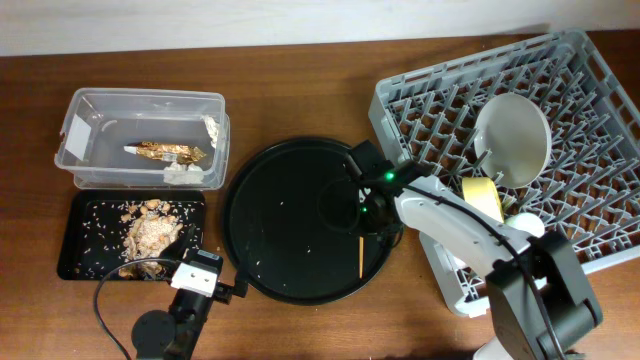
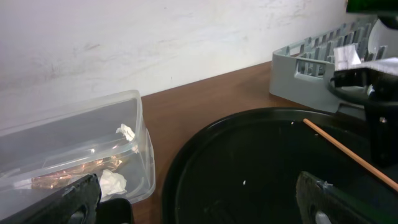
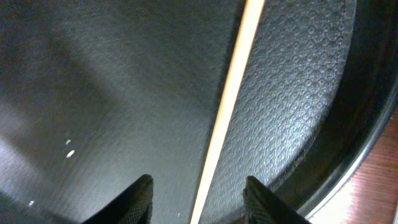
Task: Sort waste into correct bins and load items into the dishwasher rack
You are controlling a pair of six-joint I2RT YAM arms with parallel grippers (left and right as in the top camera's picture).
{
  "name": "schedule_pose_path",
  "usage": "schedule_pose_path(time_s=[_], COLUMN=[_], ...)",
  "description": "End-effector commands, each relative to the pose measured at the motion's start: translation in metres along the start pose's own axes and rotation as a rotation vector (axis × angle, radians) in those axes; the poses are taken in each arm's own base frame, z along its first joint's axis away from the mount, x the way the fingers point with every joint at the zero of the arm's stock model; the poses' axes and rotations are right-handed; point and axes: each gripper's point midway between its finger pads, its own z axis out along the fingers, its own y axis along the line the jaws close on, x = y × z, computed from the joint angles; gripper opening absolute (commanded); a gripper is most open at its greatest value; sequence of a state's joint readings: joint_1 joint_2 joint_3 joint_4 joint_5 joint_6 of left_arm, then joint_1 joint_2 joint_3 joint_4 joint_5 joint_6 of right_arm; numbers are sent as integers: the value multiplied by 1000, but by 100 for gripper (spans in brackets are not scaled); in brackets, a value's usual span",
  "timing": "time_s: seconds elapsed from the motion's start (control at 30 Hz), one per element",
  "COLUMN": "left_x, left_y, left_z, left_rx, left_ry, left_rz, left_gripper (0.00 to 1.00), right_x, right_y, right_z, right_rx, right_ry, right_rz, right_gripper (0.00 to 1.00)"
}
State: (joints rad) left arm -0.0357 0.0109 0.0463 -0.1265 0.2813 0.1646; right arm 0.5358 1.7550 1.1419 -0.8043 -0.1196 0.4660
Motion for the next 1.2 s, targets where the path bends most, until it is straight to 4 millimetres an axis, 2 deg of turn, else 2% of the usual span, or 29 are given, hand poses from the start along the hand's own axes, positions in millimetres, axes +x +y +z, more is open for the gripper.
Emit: schedule_pose_path(time_s=[0.0,0.1,0.17,0.23,0.27,0.37,0.5,0.57,0.6,0.63,0.7,0.77,0.83,0.93,0.97,1.0,1.03,1.1,1.17], left_x=[2,2,2,2,2,2,2,2,2,2,2,2,2,2,2,2,2,2,2], left_y=[-1,-1,-1,-1,-1,-1,-1,-1,-1,-1,-1,-1,-1,-1,-1,-1,-1,-1,-1], left_z=[0,0,0,0,0,0,0,0,0,0,0,0,0,0,0,0,0,0,0], left_rx=[5,5,5,5,5,5,5,5,5,5,5,5,5,5,5,5,5,5,5], left_ry=[-1,-1,-1,-1,-1,-1,-1,-1,-1,-1,-1,-1,-1,-1,-1,-1,-1,-1,-1], left_rz=[9,9,9,9,9,9,9,9,9,9,9,9,9,9,9,9,9,9,9], left_gripper=[99,99,99,100,99,99,99,99,99,99,99,99,99,99,99,100,99,99,99], right_x=[0,8,16,19,17,-1,-50,-72,-84,-92,-98,-103,-104,-103,-101,-100,-98,-88,-79], right_y=[-12,-19,-22,-24,-23,-17,-8,-18,-35,-51,-77,-105,-120,-119,-117,-116,-113,-106,-97], right_z=[18,41,52,51,45,9,-83,-129,-150,-158,-156,-144,-131,-118,-115,-115,-115,-121,-135], right_rx=[66,100,111,119,117,102,38,29,56,89,147,205,221,216,216,226,224,219,200], right_ry=[11,77,121,136,131,87,-89,-181,-225,-245,-241,-209,-164,-125,-112,-107,-101,-85,-91], right_rz=[43,50,55,56,56,20,-92,-139,-156,-179,-233,-255,-269,-278,-297,-305,-310,-290,-239], right_gripper=[42,32,19,7,4,4,4,4,4,4,4,4,4,4,9,30,40,48,48])
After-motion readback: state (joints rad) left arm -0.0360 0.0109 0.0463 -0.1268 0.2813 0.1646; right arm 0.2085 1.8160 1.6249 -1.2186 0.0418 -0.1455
